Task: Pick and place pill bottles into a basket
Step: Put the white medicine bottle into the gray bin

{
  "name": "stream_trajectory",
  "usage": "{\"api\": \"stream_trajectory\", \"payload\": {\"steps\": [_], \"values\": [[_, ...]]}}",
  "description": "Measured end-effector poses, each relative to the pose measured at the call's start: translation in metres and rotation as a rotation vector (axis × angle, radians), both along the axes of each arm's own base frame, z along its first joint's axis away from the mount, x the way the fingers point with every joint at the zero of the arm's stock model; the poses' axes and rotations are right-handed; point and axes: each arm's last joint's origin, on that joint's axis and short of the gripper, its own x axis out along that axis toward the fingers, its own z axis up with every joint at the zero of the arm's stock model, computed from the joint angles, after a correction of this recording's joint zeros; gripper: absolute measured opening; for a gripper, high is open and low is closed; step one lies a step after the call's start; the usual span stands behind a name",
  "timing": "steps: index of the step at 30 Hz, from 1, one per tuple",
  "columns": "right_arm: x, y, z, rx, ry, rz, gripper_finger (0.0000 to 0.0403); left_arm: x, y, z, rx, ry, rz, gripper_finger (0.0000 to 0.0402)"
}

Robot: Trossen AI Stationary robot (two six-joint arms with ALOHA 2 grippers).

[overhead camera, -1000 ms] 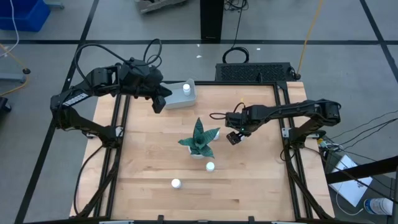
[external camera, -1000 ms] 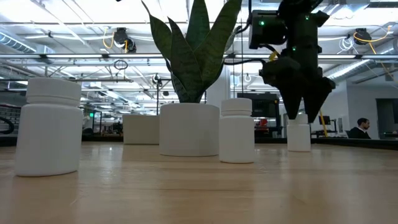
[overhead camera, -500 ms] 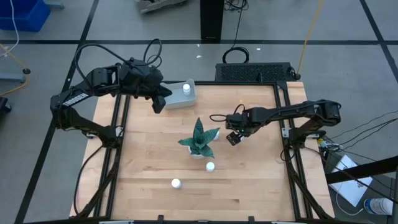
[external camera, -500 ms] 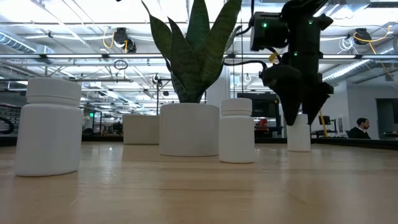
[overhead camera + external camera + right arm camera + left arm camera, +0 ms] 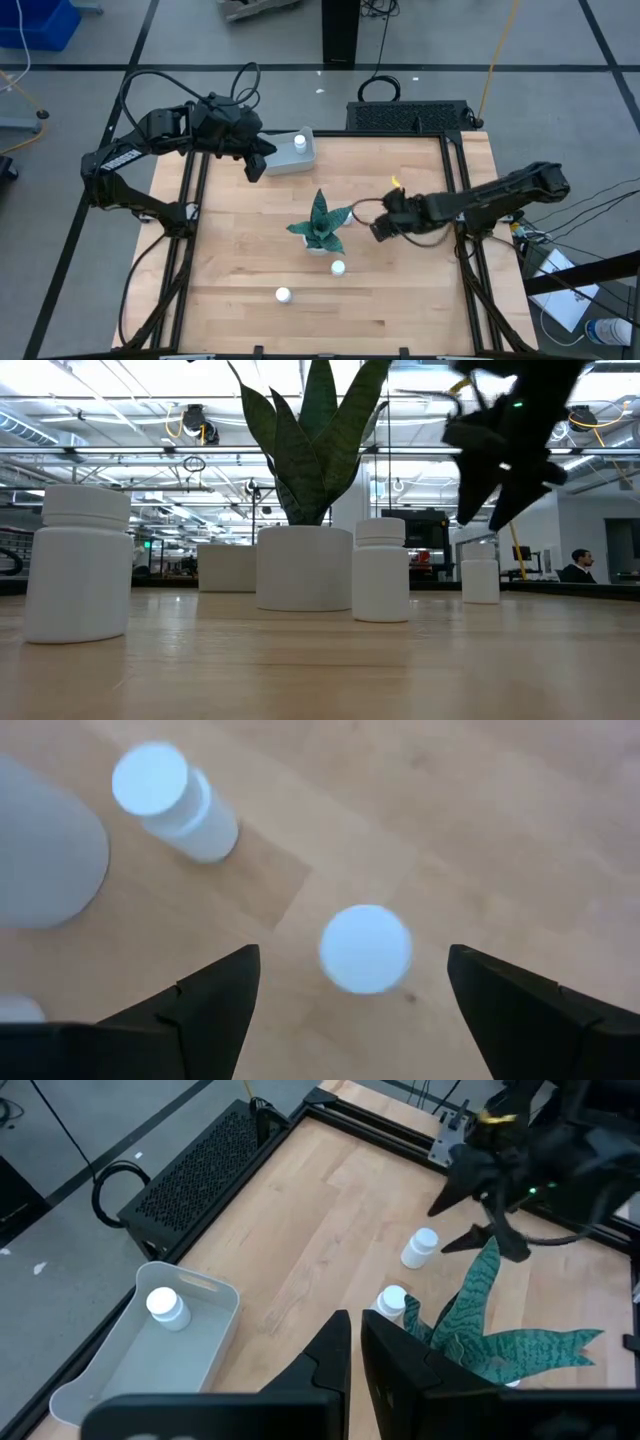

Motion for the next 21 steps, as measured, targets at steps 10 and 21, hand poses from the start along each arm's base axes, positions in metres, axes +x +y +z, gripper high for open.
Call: {"api": "stream_trajectory", "payload": {"steps": [10, 21], "values": [[-0.031, 0.048, -0.046, -0.096, -0.314, -0.009, 0.0313, 0.0, 0.0, 0.0, -0.002, -0.001, 0.002, 0.0031], [-0.052, 0.051, -0.084, -0.191, -0.357, -0.024, 0.0313, 0.0, 0.0, 0.0, -0.013, -0.005, 0.013, 0.0031]]}}
